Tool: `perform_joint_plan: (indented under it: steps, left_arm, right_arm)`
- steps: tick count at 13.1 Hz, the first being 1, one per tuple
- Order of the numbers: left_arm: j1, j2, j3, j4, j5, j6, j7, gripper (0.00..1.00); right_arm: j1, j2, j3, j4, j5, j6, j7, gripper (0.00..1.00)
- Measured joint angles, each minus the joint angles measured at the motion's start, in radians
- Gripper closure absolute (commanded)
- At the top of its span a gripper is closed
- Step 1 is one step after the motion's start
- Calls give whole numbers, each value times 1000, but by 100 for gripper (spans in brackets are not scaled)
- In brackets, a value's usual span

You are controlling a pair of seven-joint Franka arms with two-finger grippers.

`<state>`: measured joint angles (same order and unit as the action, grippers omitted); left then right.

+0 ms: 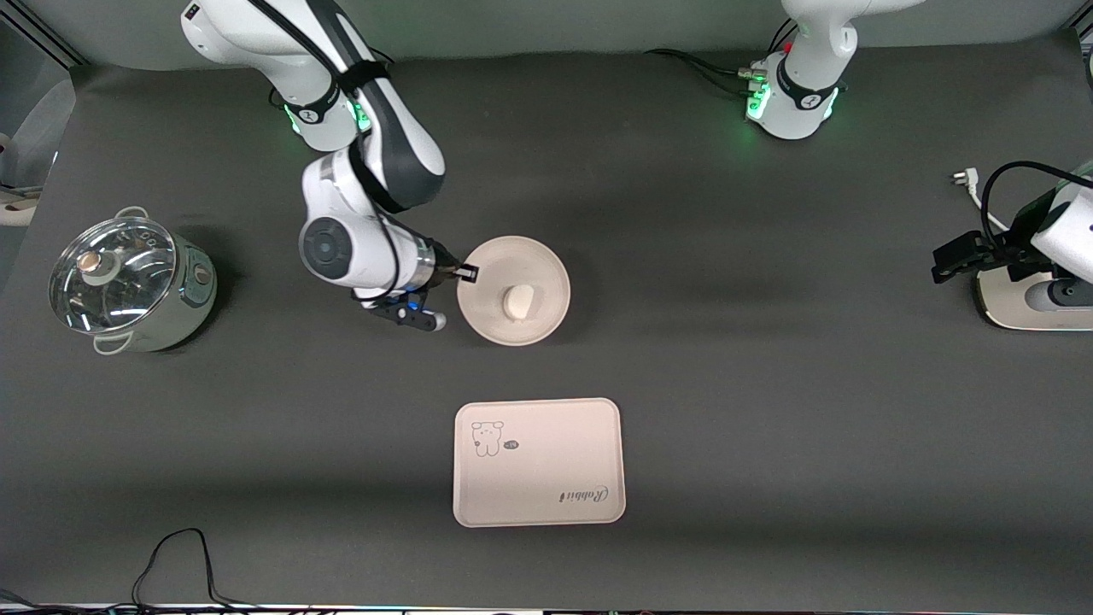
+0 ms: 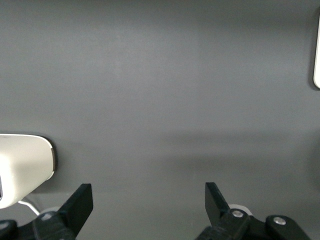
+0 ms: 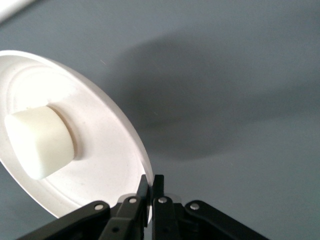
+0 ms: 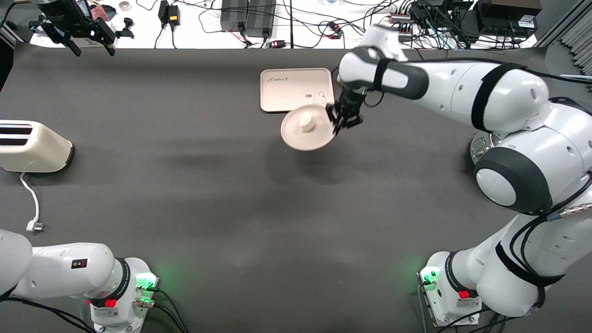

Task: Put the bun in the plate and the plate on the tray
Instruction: 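Lift the plate with the right gripper and carry it over the tray, then lower the plate onto the tray and open the right gripper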

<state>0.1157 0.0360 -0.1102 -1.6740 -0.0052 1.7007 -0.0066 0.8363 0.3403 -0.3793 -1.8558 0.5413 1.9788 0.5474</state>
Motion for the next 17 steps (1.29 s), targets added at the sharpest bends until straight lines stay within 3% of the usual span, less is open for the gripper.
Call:
perform_joint_plan:
  steps: [3,5,11,17]
  left_arm:
    - [0,2,2,-1,-18,4,0,0]
    - [1,3,2,-1,-18,14,0,0]
    - [1,5,2,-2,-18,44,0,0]
    - [0,7,1,-4,-18,44,1,0]
  right_arm:
    - [-30,19,-16,110,5,0,0,100]
    - [-72,78,-16,216,68,1,-4,100]
    - [-186,440,-8,556,242,58,-47,100]
    - [-207,606,35,607,274,229,-105,100]
